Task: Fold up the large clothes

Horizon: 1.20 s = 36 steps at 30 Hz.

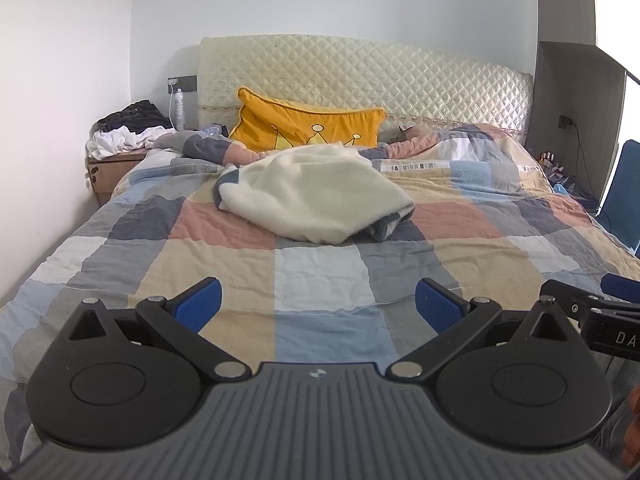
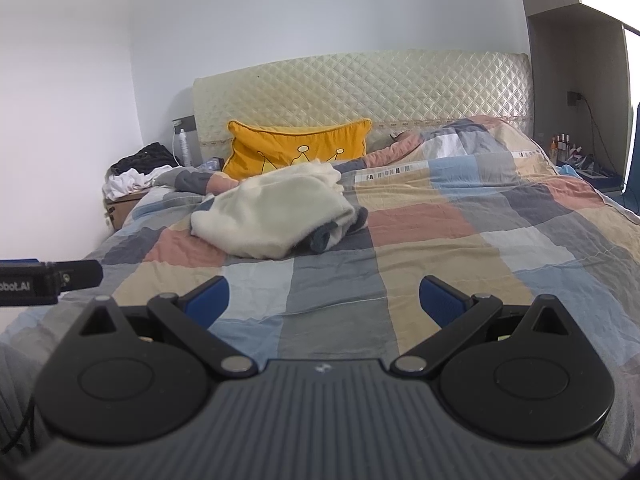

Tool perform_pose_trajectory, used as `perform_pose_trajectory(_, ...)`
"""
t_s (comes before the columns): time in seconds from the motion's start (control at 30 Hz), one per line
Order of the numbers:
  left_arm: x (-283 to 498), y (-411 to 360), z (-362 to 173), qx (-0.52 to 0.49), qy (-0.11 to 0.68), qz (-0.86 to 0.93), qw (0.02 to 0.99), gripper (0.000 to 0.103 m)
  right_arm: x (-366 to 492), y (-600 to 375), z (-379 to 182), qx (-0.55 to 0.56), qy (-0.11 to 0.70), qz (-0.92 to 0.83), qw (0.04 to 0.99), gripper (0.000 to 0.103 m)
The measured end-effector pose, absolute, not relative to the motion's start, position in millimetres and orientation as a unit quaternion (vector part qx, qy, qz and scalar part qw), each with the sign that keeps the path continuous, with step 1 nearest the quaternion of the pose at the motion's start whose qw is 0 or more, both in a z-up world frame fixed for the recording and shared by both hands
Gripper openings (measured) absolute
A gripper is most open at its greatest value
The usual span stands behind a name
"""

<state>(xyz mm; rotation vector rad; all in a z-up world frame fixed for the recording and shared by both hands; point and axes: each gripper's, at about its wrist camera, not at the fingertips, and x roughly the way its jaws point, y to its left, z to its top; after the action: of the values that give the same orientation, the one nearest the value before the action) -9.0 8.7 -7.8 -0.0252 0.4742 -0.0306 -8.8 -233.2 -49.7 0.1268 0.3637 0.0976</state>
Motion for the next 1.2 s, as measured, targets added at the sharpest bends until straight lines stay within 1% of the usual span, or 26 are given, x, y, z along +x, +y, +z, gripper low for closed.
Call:
perform_pose_trajectory(0.73, 11, 5, -13, -0.017, 0.247, -0.026, 0.969, 0.103, 10, -233, -53, 0.067, 0.190, 0.050, 0.978, 0.103)
perform_pose_trajectory(0.83, 24, 8, -10, -0.027, 0.251, -0.038, 0.967, 0.103, 17, -232, -54, 0.068, 0.195, 0.050, 0.977, 0.103)
perform_pose_trajectory(1.0, 52, 2, -8, 0.014, 0.249, -0.045, 0.967, 0.103, 32, -232, -51, 0.081, 0.194, 0.057, 0.976, 0.103)
perform_pose_trajectory(1.13, 76, -1, -10, 0.015, 0.247, -0.056, 0.967, 0.103, 50, -233, -52, 0.089, 0.180, 0.054, 0.978, 0.103)
perform_pose_trajectory(1.2, 90, -3, -12, 0.019, 0.243, -0.054, 0.968, 0.103, 65, -234, -55, 0.083, 0.186, 0.052, 0.978, 0.103)
